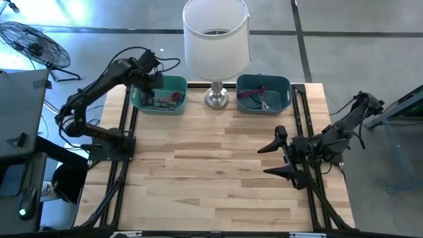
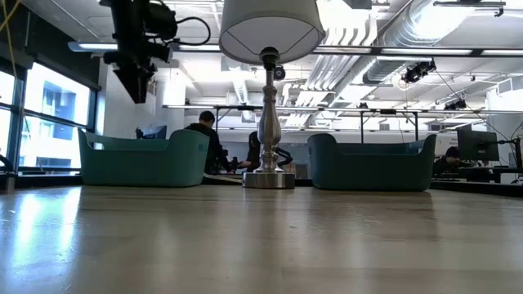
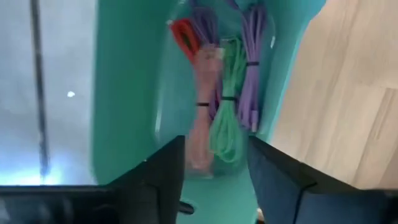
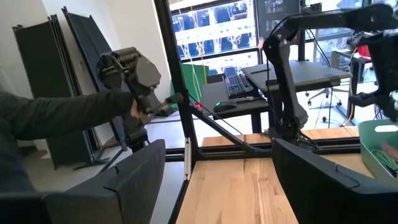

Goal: Pick & Place USB Port
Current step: Return to Home Position

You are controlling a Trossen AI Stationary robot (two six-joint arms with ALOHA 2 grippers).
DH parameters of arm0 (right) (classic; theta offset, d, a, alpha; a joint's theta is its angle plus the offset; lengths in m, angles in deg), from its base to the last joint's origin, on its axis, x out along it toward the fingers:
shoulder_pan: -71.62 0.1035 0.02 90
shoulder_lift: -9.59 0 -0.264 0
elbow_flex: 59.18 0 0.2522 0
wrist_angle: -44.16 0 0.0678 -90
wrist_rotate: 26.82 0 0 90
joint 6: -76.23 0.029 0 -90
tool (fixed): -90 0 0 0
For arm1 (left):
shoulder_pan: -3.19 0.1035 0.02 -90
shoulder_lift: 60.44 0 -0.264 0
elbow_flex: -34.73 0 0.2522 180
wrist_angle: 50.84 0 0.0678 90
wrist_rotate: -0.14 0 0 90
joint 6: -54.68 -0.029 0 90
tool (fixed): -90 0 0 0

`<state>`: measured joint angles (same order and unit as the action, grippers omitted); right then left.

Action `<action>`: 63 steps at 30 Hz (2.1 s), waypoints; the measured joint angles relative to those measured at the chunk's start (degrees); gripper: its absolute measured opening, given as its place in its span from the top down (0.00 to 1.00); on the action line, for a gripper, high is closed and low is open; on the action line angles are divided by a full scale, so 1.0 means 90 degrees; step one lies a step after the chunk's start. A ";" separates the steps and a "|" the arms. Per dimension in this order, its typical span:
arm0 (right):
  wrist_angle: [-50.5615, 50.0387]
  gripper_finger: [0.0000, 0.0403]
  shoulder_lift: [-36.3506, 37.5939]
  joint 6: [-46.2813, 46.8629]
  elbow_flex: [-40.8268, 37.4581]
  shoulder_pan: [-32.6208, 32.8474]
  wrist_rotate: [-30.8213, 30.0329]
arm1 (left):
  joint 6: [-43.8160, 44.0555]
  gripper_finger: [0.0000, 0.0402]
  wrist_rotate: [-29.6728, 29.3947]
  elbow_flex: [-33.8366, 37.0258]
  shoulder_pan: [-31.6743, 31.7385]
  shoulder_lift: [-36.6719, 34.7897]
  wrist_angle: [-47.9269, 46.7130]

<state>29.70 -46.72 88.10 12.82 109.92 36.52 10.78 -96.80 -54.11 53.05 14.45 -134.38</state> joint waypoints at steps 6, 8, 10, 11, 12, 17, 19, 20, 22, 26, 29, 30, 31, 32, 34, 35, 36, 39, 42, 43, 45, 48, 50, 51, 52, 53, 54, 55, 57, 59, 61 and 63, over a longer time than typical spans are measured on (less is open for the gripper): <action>0.0112 0.29 0.0018 -0.0243 0.0000 -0.0005 -0.0181 | 0.0443 0.54 0.1363 0.0519 0.0001 -0.0015 0.0654; 0.0286 0.29 0.0050 -0.0499 0.0000 -0.0005 -0.0360 | 0.0593 0.54 0.1965 0.0541 0.0000 -0.0015 0.0979; 0.0407 0.29 0.0138 -0.0766 0.0000 -0.0005 -0.0713 | 0.0744 0.55 0.2679 0.0541 0.0000 -0.0023 0.1350; 0.0457 0.31 0.0196 -0.0891 0.0003 -0.0005 -0.0908 | 0.0790 0.56 0.3121 0.0541 0.0000 -0.0042 0.1522; 0.0450 0.33 0.0258 -0.1006 0.0020 -0.0005 -0.1065 | 0.0836 0.58 0.3576 0.0541 0.0000 -0.0053 0.1685; 0.0459 0.54 0.0514 -0.1395 0.0073 -0.0006 -0.1219 | 0.1134 0.79 0.5243 0.0543 -0.0329 -0.0264 0.2452; 0.0448 0.67 0.0623 -0.1635 0.0073 -0.0003 -0.1264 | 0.1261 0.92 0.5461 0.0543 -0.0588 -0.0430 0.2816; 0.0440 0.75 0.0684 -0.1774 0.0073 -0.0005 -0.1339 | 0.1360 0.96 0.5522 0.0542 -0.0748 -0.0508 0.3047; 0.0360 0.91 0.0846 -0.2131 0.0073 -0.0005 -0.1369 | 0.1698 0.97 0.5518 0.0541 -0.1097 -0.0647 0.3565; 0.0318 0.96 0.1211 -0.2707 0.0073 -0.0005 -0.1388 | 0.2699 0.99 0.5384 0.0543 -0.1911 -0.1041 0.4699; 0.0317 0.99 0.1574 -0.3259 0.0073 -0.0005 -0.1409 | 0.3429 0.99 0.5245 0.0420 -0.2564 -0.1418 0.5406; 0.0319 0.99 0.1717 -0.3411 0.0075 -0.0005 -0.1451 | 0.3529 1.00 0.5093 0.0287 -0.2765 -0.1552 0.5447; 0.0255 0.99 0.1866 -0.3541 0.0103 -0.0005 -0.1536 | 0.3563 1.00 0.4887 0.0115 -0.2953 -0.1691 0.5442; 0.0149 1.00 0.2007 -0.3671 0.0165 -0.0005 -0.1634 | 0.3567 1.00 0.4603 -0.0048 -0.3151 -0.1837 0.5384; -0.0187 1.00 0.2291 -0.3875 0.0328 -0.0005 -0.1711 | 0.3419 1.00 0.3928 -0.0400 -0.3526 -0.2138 0.5087; -0.0358 1.00 0.2422 -0.3953 0.0410 -0.0005 -0.1768 | 0.3281 1.00 0.3511 -0.0557 -0.3712 -0.2264 0.4851; -0.0501 1.00 0.2544 -0.4025 0.0494 -0.0005 -0.1863 | 0.3135 1.00 0.3112 -0.0699 -0.3911 -0.2385 0.4552; -0.1080 1.00 0.2863 -0.4165 0.0666 -0.0007 -0.2137 | 0.2922 1.00 0.1862 -0.0962 -0.4468 -0.2711 0.3530; -0.1702 1.00 0.3156 -0.4166 0.0711 -0.0006 -0.2300 | 0.2851 1.00 0.0737 -0.0980 -0.4945 -0.3022 0.2844; -0.1834 1.00 0.3267 -0.4139 0.0713 -0.0006 -0.2302 | 0.2757 1.00 0.0405 -0.0951 -0.5087 -0.3097 0.2727; -0.1915 1.00 0.3465 -0.4051 0.0723 -0.0009 -0.2137 | 0.2674 1.00 -0.0140 -0.0868 -0.5343 -0.3253 0.2553; -0.1982 1.00 0.3694 -0.4098 0.0716 -0.0005 -0.1959 | 0.2376 1.00 -0.0509 -0.0797 -0.5624 -0.3371 0.2399; -0.2142 1.00 0.3883 -0.4147 0.0716 -0.0005 -0.2131 | 0.2178 1.00 -0.0896 -0.0783 -0.5722 -0.3478 0.2054; -0.2307 1.00 0.3996 -0.4120 0.0719 -0.0005 -0.2242 | 0.2099 1.00 -0.1127 -0.0780 -0.5727 -0.3525 0.1852; -0.2505 1.00 0.4106 -0.4003 0.0721 -0.0005 -0.2320 | 0.2069 1.00 -0.1312 -0.0780 -0.5715 -0.3565 0.1641; -0.2746 1.00 0.4216 -0.3819 0.0721 -0.0007 -0.2339 | 0.2065 1.00 -0.1458 -0.0780 -0.5710 -0.3606 0.1433; -0.3033 1.00 0.4326 -0.3594 0.0719 -0.0005 -0.2342 | 0.2066 1.00 -0.1547 -0.0778 -0.5710 -0.3647 0.1244; -0.3299 1.00 0.4432 -0.3333 0.0716 -0.0007 -0.2335 | 0.2067 1.00 -0.1588 -0.0770 -0.5710 -0.3687 0.1118; -0.3798 1.00 0.4631 -0.2849 0.0714 -0.0007 -0.2321 | 0.2066 1.00 -0.1589 -0.0672 -0.5710 -0.3791 0.1092; -0.3950 1.00 0.4805 -0.2585 0.0599 -0.0007 -0.2318 | 0.2048 1.00 -0.1580 -0.0487 -0.5710 -0.3960 0.1129; -0.3943 1.00 0.4981 -0.2566 0.0375 -0.0005 -0.2247 | 0.2072 1.00 -0.1585 -0.0207 -0.5710 -0.4136 0.1142; -0.3899 1.00 0.5164 -0.2681 0.0145 0.0000 -0.2215 | 0.2171 1.00 -0.1600 0.0165 -0.5710 -0.4362 0.1185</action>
<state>-5.39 -0.25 63.97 14.12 109.92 16.59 30.32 -111.20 -52.63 1.67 -24.80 -123.72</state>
